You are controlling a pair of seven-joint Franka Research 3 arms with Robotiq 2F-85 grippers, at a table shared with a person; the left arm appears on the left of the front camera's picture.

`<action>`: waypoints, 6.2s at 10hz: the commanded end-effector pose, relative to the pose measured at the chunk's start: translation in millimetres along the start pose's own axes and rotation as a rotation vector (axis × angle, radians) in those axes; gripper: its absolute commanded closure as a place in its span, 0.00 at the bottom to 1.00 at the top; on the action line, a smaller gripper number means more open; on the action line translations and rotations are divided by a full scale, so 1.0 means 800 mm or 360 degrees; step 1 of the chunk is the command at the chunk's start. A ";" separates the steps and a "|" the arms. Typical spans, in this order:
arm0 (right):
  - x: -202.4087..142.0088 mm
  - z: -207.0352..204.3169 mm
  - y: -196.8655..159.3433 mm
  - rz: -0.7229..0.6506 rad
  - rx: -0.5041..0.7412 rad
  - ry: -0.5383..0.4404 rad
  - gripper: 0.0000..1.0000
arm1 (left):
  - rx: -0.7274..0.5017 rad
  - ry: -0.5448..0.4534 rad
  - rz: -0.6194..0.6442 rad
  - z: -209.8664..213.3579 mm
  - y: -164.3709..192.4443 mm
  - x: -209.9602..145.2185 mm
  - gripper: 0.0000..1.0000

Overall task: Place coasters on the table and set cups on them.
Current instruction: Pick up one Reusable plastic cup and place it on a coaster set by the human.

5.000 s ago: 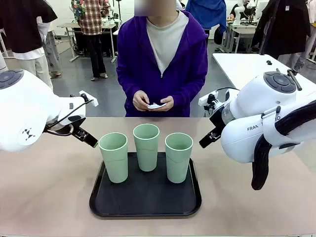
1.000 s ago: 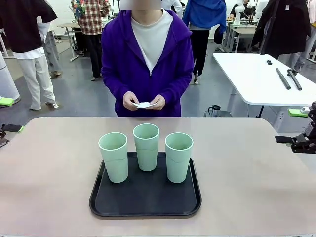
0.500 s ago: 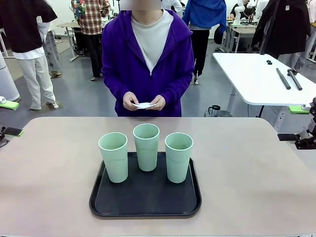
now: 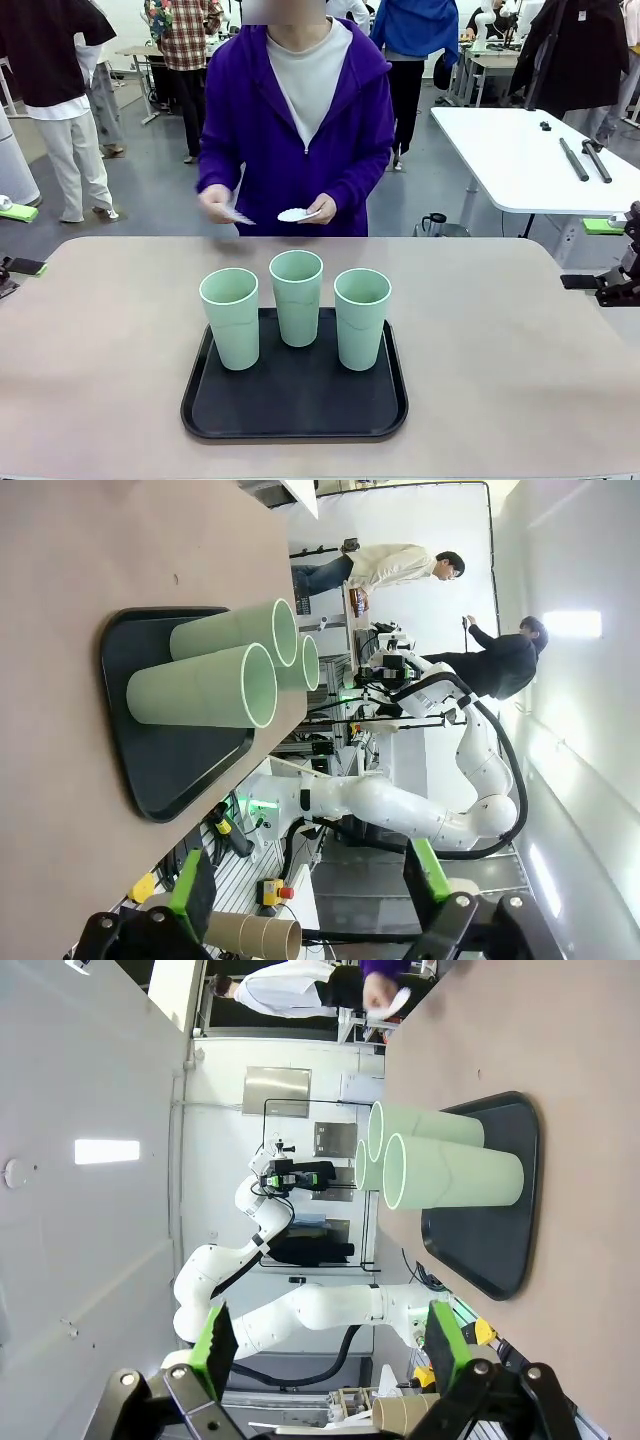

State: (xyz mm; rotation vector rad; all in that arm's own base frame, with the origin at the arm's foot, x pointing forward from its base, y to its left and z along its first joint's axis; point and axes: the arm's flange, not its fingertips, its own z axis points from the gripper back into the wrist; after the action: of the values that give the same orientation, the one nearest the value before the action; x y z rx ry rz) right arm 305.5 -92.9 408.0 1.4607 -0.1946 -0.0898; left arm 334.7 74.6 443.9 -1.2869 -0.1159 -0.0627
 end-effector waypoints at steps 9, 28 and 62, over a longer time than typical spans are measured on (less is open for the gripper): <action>0.000 0.002 -0.001 0.0021 0.0017 -0.0011 0.00 | -0.0019 -0.0001 -0.0021 0.002 0.001 -0.001 0.00; 0.000 0.002 -0.001 0.0021 0.0017 -0.0011 0.00 | 0.1226 0.0629 -0.1473 -0.131 -0.145 0.036 0.00; 0.000 0.002 -0.001 0.0021 0.0017 -0.0011 0.00 | 0.0117 0.0274 -0.2226 -0.227 0.142 0.101 0.00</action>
State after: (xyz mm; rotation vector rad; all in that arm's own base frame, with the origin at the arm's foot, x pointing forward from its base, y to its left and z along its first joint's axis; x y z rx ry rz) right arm 305.0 -94.2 408.3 1.4612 -0.1984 -0.0925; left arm 436.8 -66.6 294.6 -0.9053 -0.8384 -1.3386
